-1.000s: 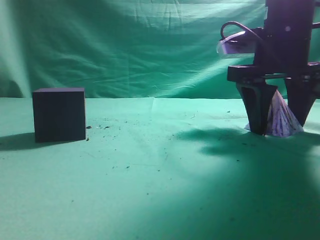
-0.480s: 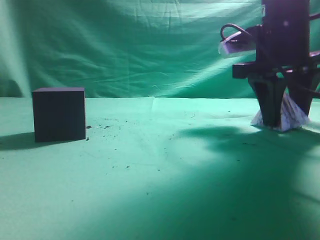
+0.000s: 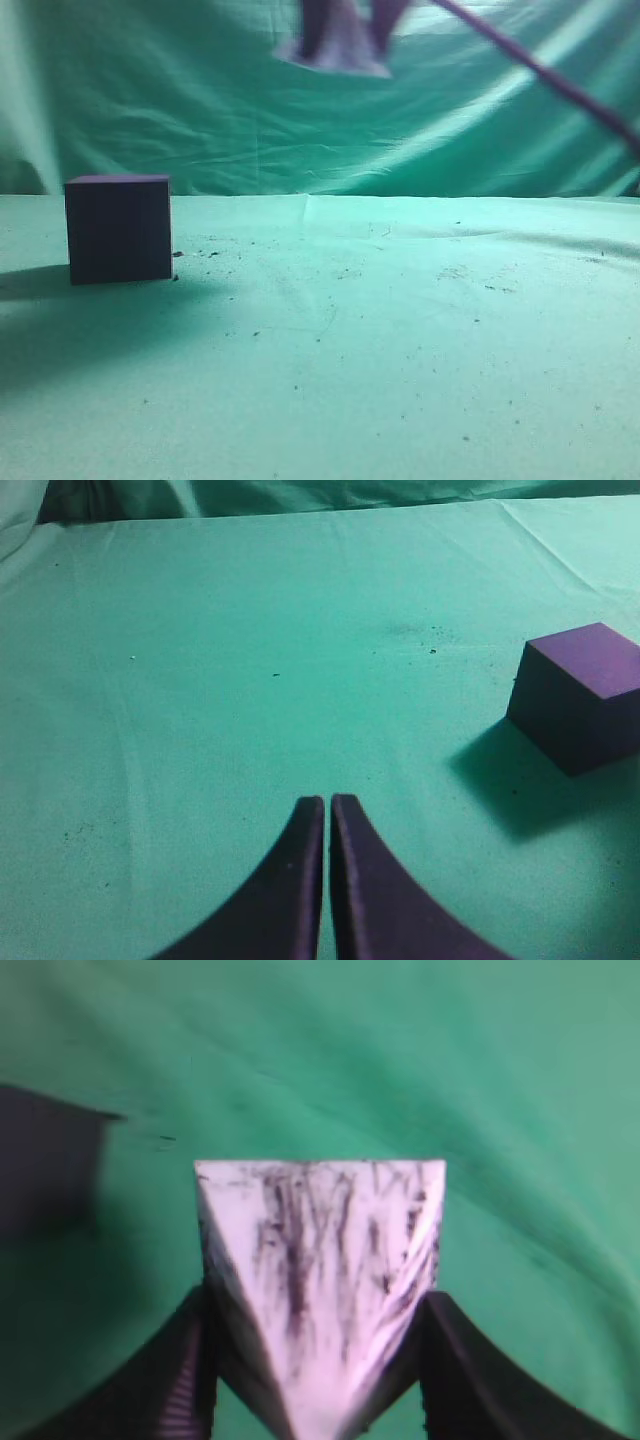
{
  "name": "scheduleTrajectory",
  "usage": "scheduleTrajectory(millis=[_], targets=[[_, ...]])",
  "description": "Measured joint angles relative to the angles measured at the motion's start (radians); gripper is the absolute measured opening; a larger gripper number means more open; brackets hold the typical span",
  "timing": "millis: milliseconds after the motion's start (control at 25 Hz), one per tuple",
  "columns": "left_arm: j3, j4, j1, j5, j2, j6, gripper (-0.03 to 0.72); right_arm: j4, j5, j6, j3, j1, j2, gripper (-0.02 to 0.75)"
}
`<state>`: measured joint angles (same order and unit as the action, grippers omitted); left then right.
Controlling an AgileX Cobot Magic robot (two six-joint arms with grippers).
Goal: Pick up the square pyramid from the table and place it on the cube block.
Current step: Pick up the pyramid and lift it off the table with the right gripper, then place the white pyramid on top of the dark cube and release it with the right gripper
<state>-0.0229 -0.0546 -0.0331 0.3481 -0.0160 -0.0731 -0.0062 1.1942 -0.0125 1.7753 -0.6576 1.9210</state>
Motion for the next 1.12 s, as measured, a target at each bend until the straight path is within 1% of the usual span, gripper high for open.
scheduleTrajectory(millis=[80, 160, 240, 320, 480, 880, 1040, 1120], targets=[[0.000, 0.000, 0.000, 0.000, 0.000, 0.000, 0.000, 0.019, 0.005, 0.000, 0.060, -0.090, 0.026, 0.370], [0.000, 0.000, 0.000, 0.000, 0.000, 0.000, 0.000, 0.026, 0.020, 0.003, 0.123, -0.157, 0.076, 0.370], [0.000, 0.000, 0.000, 0.000, 0.000, 0.000, 0.000, 0.028, 0.039, 0.003, 0.178, -0.205, 0.137, 0.370], [0.000, 0.000, 0.000, 0.000, 0.000, 0.000, 0.000, 0.028, 0.044, 0.003, 0.234, -0.225, 0.202, 0.370], [0.000, 0.000, 0.000, 0.000, 0.000, 0.000, 0.000, 0.028, 0.042, 0.005, 0.290, -0.235, 0.273, 0.370], [0.000, -0.002, 0.000, 0.000, 0.000, 0.000, 0.000, 0.055, 0.048, 0.005, 0.297, -0.235, 0.316, 0.370], [0.000, -0.002, 0.000, 0.000, 0.000, 0.000, 0.000, 0.064, 0.039, 0.056, 0.300, -0.235, 0.320, 0.370], [0.000, -0.002, 0.000, 0.000, 0.000, 0.000, 0.000, 0.066, 0.037, 0.074, 0.300, -0.235, 0.322, 0.487]])
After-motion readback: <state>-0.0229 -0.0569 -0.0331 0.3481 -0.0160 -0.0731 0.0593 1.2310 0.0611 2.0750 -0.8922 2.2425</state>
